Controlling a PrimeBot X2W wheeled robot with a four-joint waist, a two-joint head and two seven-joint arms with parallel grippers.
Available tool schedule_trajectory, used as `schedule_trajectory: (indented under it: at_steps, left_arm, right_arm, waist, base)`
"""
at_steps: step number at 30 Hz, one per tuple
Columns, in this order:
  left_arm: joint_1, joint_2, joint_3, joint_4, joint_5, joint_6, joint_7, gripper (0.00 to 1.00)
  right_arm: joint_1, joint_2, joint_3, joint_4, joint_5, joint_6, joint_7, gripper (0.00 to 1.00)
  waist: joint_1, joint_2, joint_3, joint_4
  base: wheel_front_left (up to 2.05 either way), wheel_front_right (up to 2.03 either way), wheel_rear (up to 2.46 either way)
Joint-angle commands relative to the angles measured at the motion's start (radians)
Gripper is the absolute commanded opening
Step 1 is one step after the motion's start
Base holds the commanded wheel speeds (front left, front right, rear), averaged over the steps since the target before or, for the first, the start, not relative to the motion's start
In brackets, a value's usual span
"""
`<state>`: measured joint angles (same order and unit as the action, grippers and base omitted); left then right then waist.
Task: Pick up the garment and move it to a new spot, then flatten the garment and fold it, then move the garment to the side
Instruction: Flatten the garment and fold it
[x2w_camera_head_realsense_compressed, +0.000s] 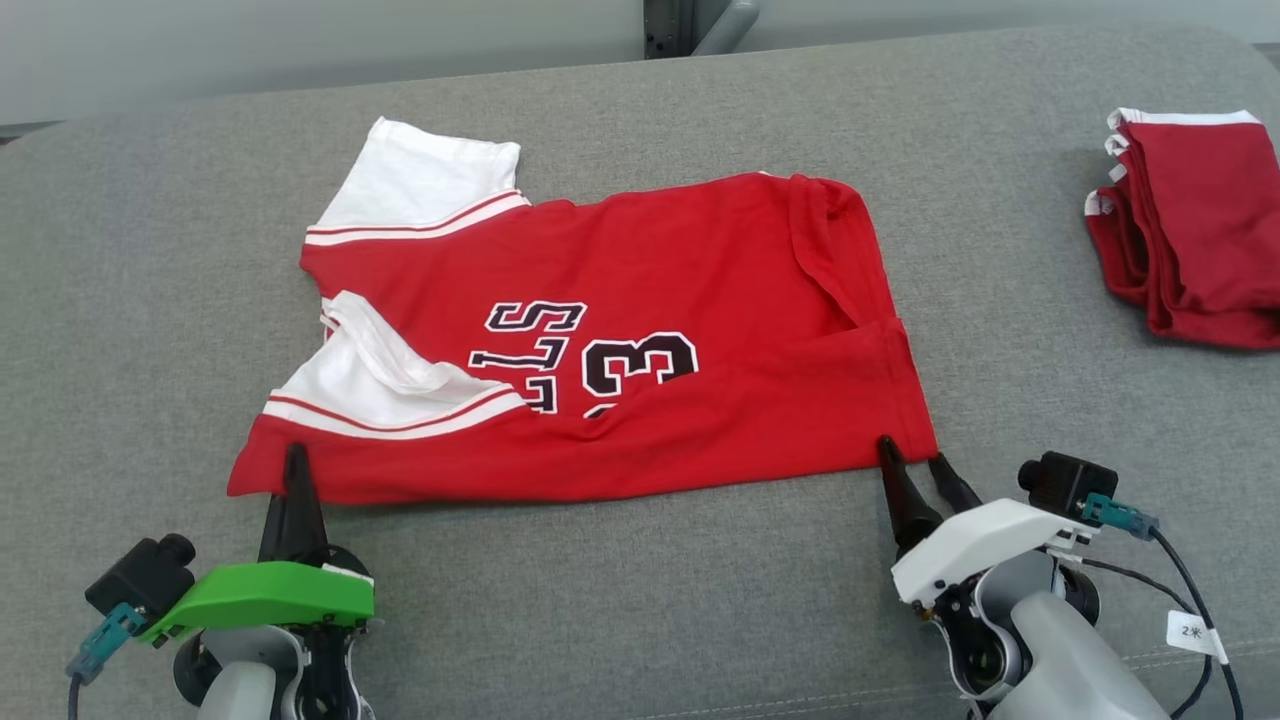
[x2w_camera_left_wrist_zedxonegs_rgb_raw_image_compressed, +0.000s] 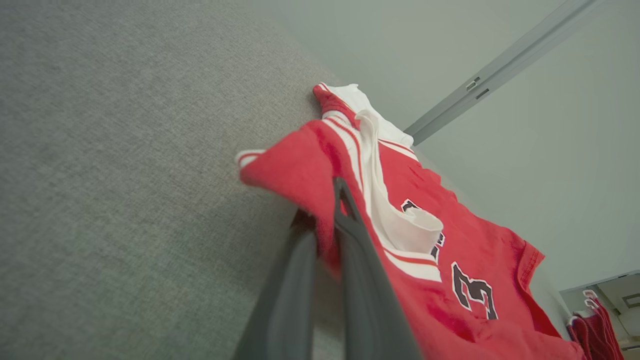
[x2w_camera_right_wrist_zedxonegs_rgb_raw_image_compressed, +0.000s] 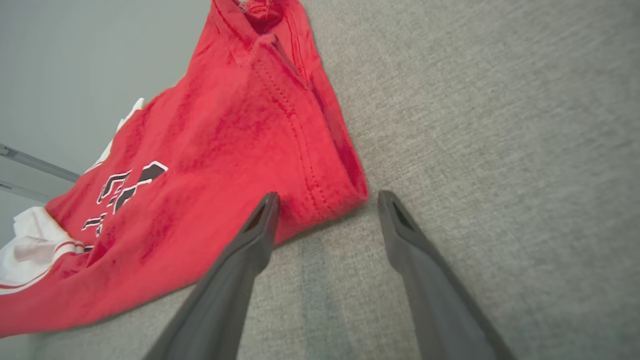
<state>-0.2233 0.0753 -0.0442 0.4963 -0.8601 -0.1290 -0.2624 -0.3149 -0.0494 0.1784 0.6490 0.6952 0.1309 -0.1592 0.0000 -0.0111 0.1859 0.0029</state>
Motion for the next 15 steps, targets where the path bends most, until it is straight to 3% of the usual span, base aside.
schedule_trajectory:
  at_steps: [1, 4, 6, 8, 9, 15]
  left_arm:
    - [0.01, 0.0, -0.004, -0.005, 0.01, -0.002, -0.003, 0.0]
    - [0.012, -0.002, -0.013, -0.021, 0.017, -0.002, -0.003, 0.0]
    - [0.014, -0.003, -0.015, -0.032, 0.02, -0.002, -0.003, 0.0]
    - [0.017, -0.004, -0.016, -0.052, 0.027, -0.002, -0.003, 0.0]
    - [0.021, -0.004, -0.018, -0.062, 0.029, -0.002, -0.003, 0.0]
    - [0.052, -0.005, -0.015, -0.17, 0.035, -0.002, -0.003, 0.0]
  right_arm:
    - [-0.014, -0.002, 0.007, 0.027, 0.017, -0.001, 0.008, 1.0]
    - [-0.057, -0.001, 0.027, 0.102, 0.048, -0.001, 0.007, 0.98]
    - [-0.08, 0.0, 0.043, 0.137, 0.077, -0.001, -0.004, 0.42]
    - [-0.1, 0.0, 0.058, 0.161, 0.094, -0.001, -0.024, 0.09]
    - [-0.108, -0.001, 0.063, 0.17, 0.105, -0.001, -0.035, 0.0]
    - [-0.119, -0.004, 0.062, 0.111, 0.2, -0.001, -0.077, 0.0]
  waist:
    - [0.0, 0.0111, -0.004, 0.009]
    - [0.0, 0.0111, -0.008, 0.017]
    - [0.0, 0.0111, -0.011, 0.021]
    - [0.0, 0.0111, -0.016, 0.024]
    - [0.0, 0.0111, -0.019, 0.025]
    - [0.0, 0.0111, -0.042, 0.026]
  base:
    - [0.0, 0.0, 0.0]
    - [0.0, 0.0, 0.0]
    - [0.0, 0.0, 0.0]
    - [0.0, 0.0, 0.0]
    - [0.0, 0.0, 0.0]
    - [0.0, 0.0, 0.0]
